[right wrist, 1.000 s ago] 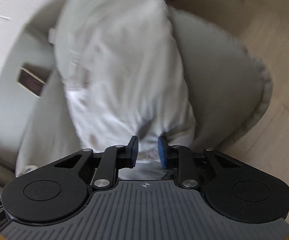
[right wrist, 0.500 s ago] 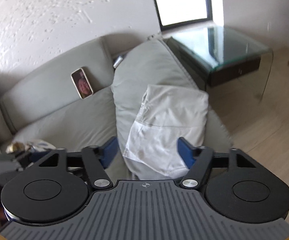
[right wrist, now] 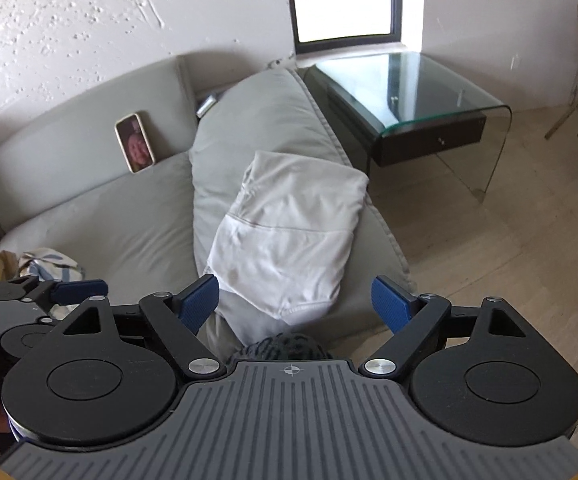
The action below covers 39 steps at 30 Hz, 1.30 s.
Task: Fold clothes
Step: 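Open the left gripper and drop the folded sweatshirt on the cushion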
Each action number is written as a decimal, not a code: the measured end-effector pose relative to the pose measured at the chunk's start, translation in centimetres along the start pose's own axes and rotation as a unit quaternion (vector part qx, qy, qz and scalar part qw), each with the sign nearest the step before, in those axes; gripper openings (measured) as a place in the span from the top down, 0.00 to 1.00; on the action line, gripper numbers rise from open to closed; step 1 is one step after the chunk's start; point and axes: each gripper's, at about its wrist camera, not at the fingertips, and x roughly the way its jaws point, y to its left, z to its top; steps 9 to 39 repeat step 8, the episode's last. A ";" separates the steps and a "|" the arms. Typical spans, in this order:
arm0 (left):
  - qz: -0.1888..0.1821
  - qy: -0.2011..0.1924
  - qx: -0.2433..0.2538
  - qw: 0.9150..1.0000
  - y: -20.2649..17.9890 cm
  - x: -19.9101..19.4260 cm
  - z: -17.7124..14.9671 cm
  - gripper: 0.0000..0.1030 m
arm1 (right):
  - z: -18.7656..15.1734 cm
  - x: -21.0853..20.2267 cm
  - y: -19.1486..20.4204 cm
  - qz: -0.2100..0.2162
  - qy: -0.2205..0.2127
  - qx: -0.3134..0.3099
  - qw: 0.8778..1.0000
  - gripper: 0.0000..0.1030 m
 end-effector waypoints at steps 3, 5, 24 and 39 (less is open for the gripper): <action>0.004 -0.006 0.005 1.000 -0.3 0.0 0.0 0.01 | -0.2 0.4 -0.5 0.001 0.003 0.006 1.000 0.15; -0.002 -0.001 0.004 1.000 -0.3 0.1 0.0 0.01 | -0.3 0.7 -0.7 0.003 0.005 0.010 1.000 0.15; -0.010 -0.001 0.009 1.000 -0.4 0.2 -0.2 0.01 | -0.3 1.1 -0.9 0.007 0.007 0.010 1.000 0.15; -0.010 -0.001 0.009 1.000 -0.4 0.2 -0.2 0.01 | -0.3 1.1 -0.9 0.007 0.007 0.010 1.000 0.15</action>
